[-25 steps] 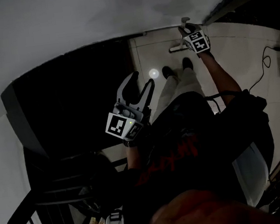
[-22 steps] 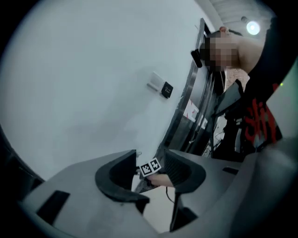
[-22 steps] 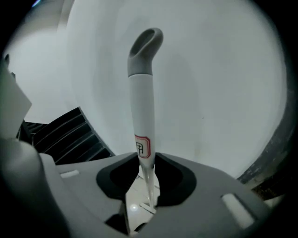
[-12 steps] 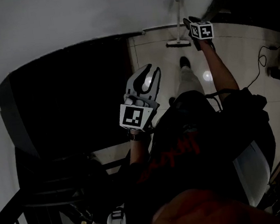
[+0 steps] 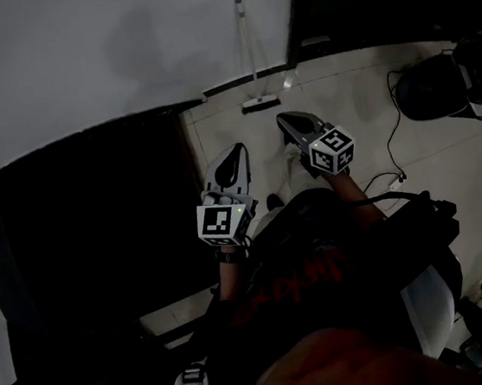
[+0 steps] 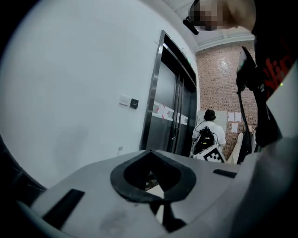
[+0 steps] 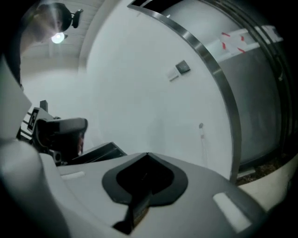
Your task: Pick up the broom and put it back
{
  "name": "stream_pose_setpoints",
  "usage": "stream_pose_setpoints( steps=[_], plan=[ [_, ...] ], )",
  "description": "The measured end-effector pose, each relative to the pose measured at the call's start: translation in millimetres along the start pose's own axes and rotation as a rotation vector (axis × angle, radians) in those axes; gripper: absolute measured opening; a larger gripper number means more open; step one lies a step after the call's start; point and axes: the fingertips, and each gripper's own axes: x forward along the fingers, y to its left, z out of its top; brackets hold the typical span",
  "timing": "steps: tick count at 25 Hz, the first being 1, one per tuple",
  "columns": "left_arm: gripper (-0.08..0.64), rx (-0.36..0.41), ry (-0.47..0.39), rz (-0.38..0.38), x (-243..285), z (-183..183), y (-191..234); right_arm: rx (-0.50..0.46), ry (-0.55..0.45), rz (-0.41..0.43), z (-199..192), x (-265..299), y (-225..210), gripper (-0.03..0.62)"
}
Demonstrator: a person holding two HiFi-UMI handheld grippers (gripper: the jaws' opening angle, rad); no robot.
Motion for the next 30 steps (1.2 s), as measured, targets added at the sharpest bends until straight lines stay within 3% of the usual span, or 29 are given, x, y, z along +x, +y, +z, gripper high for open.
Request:
stream_pose_setpoints(
  steps=[5,8,11,17,21,25,30],
  plan=[
    [0.005,-0.032,0.025,0.001,-4.7,0.9,-36.1,-0.123,-0.086,-0.06,39.6,-65.5,52.7,0.0],
    [0.005,-0.048,0.01,0.07,3.2,11.9,-48.6,-0.179,-0.106,-0.05,52.3,-98.9,62.7,0.0],
    [0.005,-0.008,0.052,0.125,12.7,10.2,-61.2,-0.176,-0.114,-0.048,60.6,-126.6,60.6,0.0],
    [0.005,0.051,0.071,0.023,26.7,19.2,-114.6,-0.166,-0.151,-0.103,86.6,-173.7,37.6,0.0],
    [0.005,0.109,0.048,0.028,24.9,34.0,-121.6,-0.16,-0.183,-0.138,103.2,-184.8,27.9,0.0],
    [0.005,0.071,0.048,0.037,20.5,32.9,-115.7,-0.164,-0.192,-0.114,107.7,-183.2,38.4,0.0],
    [0.005,0.054,-0.018,0.0,16.8,41.6,-121.7,-0.166,-0.17,-0.081,106.9,-175.8,53.0,0.0]
  ],
)
